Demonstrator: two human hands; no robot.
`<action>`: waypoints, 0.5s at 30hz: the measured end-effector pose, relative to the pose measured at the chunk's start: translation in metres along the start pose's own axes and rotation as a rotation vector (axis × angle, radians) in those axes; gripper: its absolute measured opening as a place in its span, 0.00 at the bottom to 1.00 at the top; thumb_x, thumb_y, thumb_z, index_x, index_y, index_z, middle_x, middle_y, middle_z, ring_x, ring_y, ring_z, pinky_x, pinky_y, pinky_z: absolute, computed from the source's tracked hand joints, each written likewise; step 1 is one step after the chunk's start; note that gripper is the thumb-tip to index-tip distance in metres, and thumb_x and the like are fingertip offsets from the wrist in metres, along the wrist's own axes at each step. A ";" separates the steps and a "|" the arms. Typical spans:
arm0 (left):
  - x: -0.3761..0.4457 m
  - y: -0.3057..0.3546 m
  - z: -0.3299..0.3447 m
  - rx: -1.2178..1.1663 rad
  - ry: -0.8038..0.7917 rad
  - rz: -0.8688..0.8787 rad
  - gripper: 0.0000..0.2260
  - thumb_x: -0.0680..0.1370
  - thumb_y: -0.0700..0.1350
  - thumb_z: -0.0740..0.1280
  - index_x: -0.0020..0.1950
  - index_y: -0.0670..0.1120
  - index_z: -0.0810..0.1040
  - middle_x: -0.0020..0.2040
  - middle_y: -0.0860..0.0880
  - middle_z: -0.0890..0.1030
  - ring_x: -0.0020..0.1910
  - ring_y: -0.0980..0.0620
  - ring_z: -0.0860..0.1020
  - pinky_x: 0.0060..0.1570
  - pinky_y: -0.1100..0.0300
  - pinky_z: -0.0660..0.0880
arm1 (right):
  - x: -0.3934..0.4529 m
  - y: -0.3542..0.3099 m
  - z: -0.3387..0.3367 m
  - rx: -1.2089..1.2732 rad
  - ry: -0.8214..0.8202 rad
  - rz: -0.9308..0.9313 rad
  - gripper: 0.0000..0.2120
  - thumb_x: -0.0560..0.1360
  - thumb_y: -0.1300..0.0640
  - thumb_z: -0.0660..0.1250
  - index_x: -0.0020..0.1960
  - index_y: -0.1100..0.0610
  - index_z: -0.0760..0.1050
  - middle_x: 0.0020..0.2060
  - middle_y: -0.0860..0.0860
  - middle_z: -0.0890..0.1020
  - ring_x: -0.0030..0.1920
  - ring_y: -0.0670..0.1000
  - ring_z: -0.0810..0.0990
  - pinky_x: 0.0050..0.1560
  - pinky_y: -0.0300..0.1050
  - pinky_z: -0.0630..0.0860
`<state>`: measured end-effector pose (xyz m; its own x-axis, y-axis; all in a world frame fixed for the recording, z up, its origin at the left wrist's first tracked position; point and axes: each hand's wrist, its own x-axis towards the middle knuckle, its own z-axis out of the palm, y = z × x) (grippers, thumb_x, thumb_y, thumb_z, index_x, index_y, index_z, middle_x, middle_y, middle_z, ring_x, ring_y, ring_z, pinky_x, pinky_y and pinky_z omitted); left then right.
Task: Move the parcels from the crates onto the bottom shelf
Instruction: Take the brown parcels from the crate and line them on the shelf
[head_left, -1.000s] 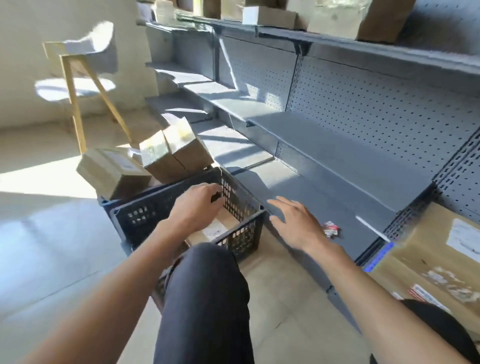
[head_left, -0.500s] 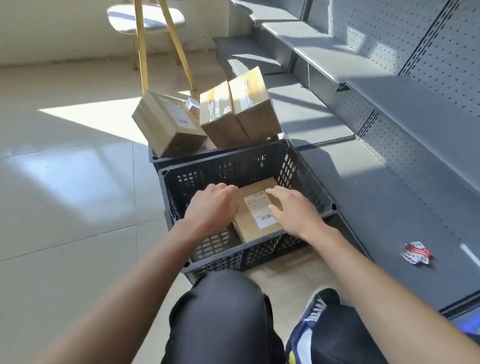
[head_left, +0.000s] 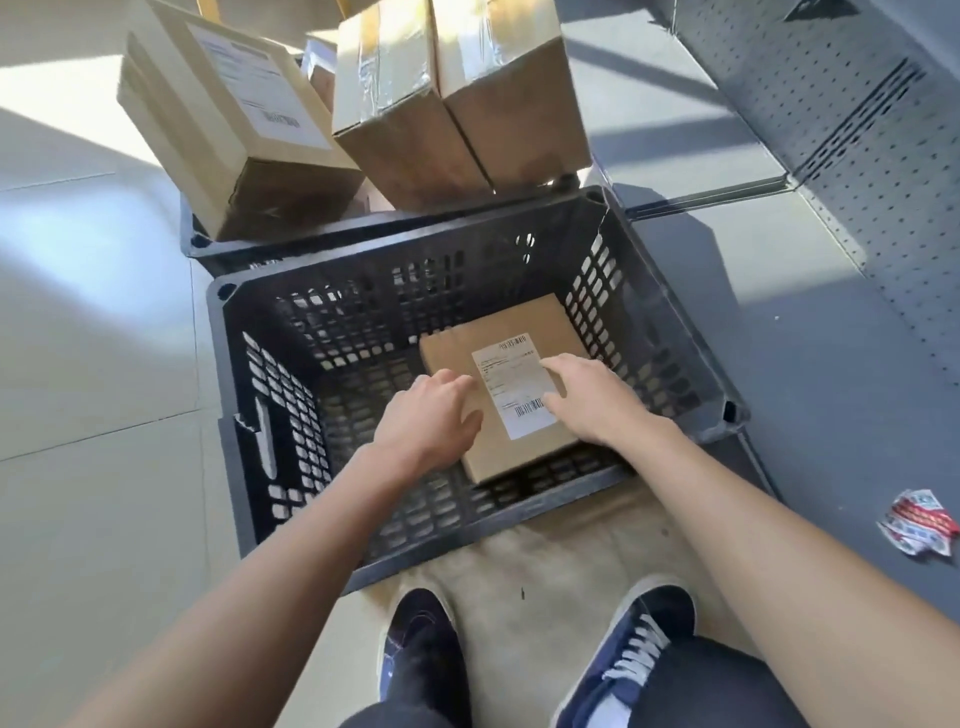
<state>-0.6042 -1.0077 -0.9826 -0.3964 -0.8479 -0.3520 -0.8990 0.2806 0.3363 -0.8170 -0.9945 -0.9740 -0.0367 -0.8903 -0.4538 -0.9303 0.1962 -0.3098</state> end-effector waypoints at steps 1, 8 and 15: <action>0.005 -0.001 0.006 -0.011 -0.019 -0.011 0.21 0.80 0.55 0.62 0.73 0.52 0.72 0.69 0.49 0.75 0.64 0.45 0.76 0.59 0.45 0.77 | 0.007 0.003 0.004 0.009 -0.014 0.007 0.26 0.80 0.52 0.62 0.77 0.49 0.64 0.72 0.48 0.71 0.70 0.55 0.70 0.68 0.55 0.70; 0.038 -0.012 0.033 -0.192 -0.119 -0.138 0.23 0.80 0.53 0.63 0.75 0.51 0.70 0.75 0.47 0.67 0.69 0.44 0.73 0.66 0.48 0.73 | 0.057 0.031 0.025 -0.011 -0.116 0.079 0.30 0.79 0.51 0.65 0.79 0.47 0.59 0.78 0.54 0.60 0.76 0.59 0.62 0.73 0.60 0.65; 0.057 -0.018 0.053 -0.280 -0.173 -0.228 0.24 0.81 0.53 0.63 0.77 0.54 0.66 0.83 0.47 0.46 0.71 0.39 0.71 0.70 0.46 0.67 | 0.087 0.049 0.035 -0.079 -0.199 0.153 0.36 0.78 0.56 0.66 0.81 0.47 0.53 0.81 0.55 0.45 0.78 0.64 0.53 0.74 0.64 0.62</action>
<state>-0.6204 -1.0379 -1.0548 -0.2394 -0.7796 -0.5787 -0.8913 -0.0599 0.4494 -0.8532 -1.0474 -1.0582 -0.1138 -0.7531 -0.6480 -0.9455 0.2823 -0.1621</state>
